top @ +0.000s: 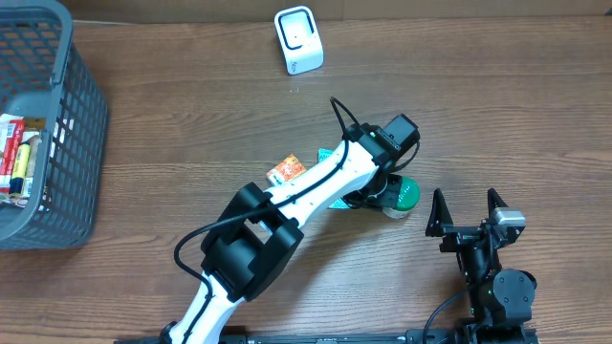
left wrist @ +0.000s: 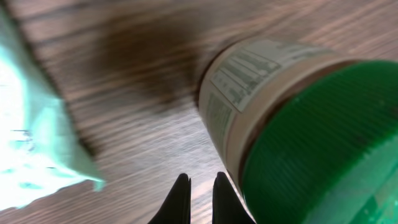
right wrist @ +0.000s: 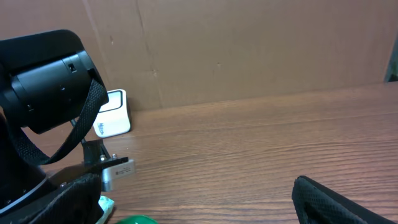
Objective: Scan the item barcode
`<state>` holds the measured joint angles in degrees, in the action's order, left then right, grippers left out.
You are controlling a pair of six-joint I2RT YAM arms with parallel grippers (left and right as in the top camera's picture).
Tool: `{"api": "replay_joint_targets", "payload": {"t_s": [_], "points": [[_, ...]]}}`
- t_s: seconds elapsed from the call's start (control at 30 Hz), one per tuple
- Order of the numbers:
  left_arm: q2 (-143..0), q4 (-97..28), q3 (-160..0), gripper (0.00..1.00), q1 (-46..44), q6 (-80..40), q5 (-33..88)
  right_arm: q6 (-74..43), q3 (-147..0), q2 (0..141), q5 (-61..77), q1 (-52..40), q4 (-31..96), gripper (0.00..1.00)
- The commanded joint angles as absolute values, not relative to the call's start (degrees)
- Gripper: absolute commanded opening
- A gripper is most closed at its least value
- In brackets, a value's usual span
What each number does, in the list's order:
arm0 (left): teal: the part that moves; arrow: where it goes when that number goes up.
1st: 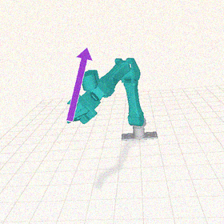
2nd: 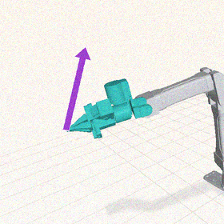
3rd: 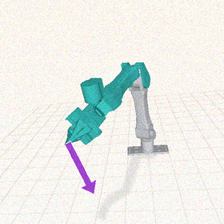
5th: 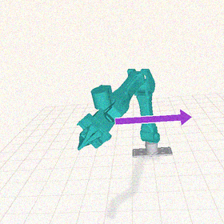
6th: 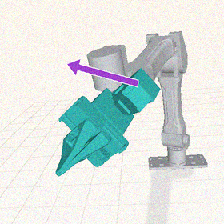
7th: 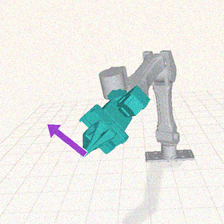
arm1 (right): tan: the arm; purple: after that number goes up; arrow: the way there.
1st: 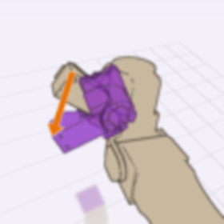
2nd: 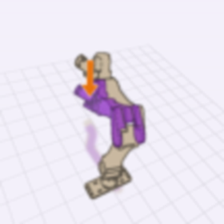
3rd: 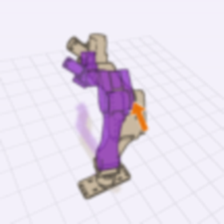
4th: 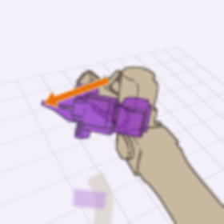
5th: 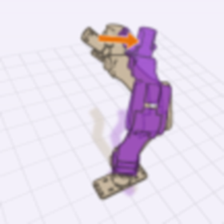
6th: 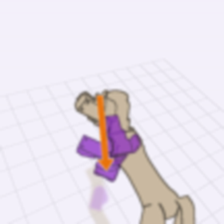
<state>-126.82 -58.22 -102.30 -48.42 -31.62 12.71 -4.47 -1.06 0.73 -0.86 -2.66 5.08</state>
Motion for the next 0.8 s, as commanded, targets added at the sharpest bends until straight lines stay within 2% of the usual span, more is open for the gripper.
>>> {"api": "replay_joint_targets", "payload": {"t_s": [0.0,0.4,0.53,0.77], "points": [[-126.63,-57.74,-102.8,0.04,-49.3,-32.16,13.39,-4.25,-0.45,0.16,-0.95,-2.5,4.69,1.0],[-126.65,-71.4,-113.23,0.05,-39.94,-31.73,-2.15,-4.25,-0.45,0.16,-0.93,-2.5,4.69,1.0],[-126.91,-71.96,-110.52,0.05,-37.95,-31.92,-6.04,-4.25,-0.45,0.16,-0.95,-2.5,4.71,1.0],[-127.02,-66.94,-101.43,0.05,-36.95,-32.14,-5.13,-4.25,-0.45,0.16,-0.95,-2.5,4.69,1.0]]}}
